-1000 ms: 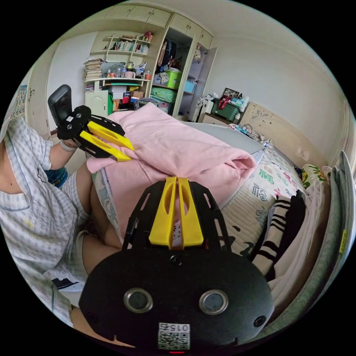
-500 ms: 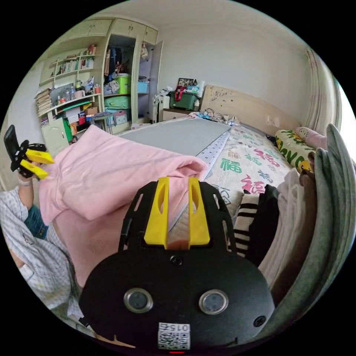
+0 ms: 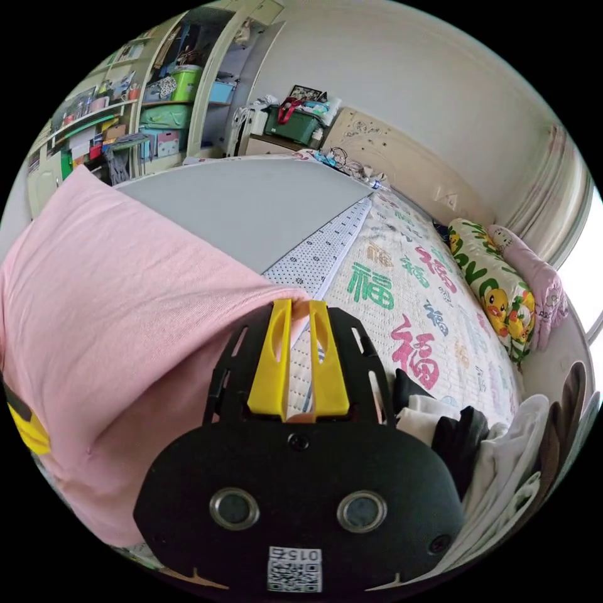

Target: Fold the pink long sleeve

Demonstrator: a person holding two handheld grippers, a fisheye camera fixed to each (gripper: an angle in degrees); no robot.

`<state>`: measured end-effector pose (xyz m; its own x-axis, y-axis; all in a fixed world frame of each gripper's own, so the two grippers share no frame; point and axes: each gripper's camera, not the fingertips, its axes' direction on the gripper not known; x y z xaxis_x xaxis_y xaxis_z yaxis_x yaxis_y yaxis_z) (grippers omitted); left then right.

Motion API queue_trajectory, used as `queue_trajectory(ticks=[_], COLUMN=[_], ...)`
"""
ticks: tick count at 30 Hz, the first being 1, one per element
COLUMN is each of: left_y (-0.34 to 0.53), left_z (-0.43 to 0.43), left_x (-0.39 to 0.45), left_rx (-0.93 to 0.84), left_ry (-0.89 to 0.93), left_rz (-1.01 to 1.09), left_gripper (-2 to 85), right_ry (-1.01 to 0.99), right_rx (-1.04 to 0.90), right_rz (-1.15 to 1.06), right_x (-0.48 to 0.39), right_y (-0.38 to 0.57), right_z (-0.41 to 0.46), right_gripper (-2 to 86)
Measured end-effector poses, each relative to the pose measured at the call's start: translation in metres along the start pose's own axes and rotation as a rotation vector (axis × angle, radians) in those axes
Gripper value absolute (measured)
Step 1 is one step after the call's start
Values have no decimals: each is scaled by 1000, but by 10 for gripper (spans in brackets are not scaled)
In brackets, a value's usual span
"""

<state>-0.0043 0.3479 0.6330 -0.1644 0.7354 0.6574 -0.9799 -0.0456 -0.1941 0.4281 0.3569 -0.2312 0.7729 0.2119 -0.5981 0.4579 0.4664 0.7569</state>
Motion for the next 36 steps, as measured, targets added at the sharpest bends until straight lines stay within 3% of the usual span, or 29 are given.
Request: queue_trajectory(ticks=[7,12,15,17,21,25,28,32,36], left_y=[21,64,128,201,340,516,605,673,696], left_z=[54,71,61,46,13,3,36,120,189], left_x=[49,85,123,144,140,101,69,12,-22], left_rx=[17,67,119,171,320,525,531,531,541], left_ry=[-98,-118,-71,-75,-140,-278,-363,-119,37], left_rz=[28,-35,-59,-135,-401,-803,-984,-1100,-1105], left_gripper=[5,33,45,48,50,46,43,70,93], right_ry=[-76,151,258,290,138,42,-102,-368,-408], right_rx=[53,249,348,396,460,641,689,604,420], right_rz=[25,11,-17,82,316,109,-170,-480,-582], right_x=[-11,-51,-81,-93,-100,-185,-273,-386,-461], right_y=[15,49,75,94,118,103,71,20,-21], right_z=[-1,-33,-53,-77,-131,-210,-246,-245,-209], right_gripper=[60,86,66,62,64,51,57,73,109])
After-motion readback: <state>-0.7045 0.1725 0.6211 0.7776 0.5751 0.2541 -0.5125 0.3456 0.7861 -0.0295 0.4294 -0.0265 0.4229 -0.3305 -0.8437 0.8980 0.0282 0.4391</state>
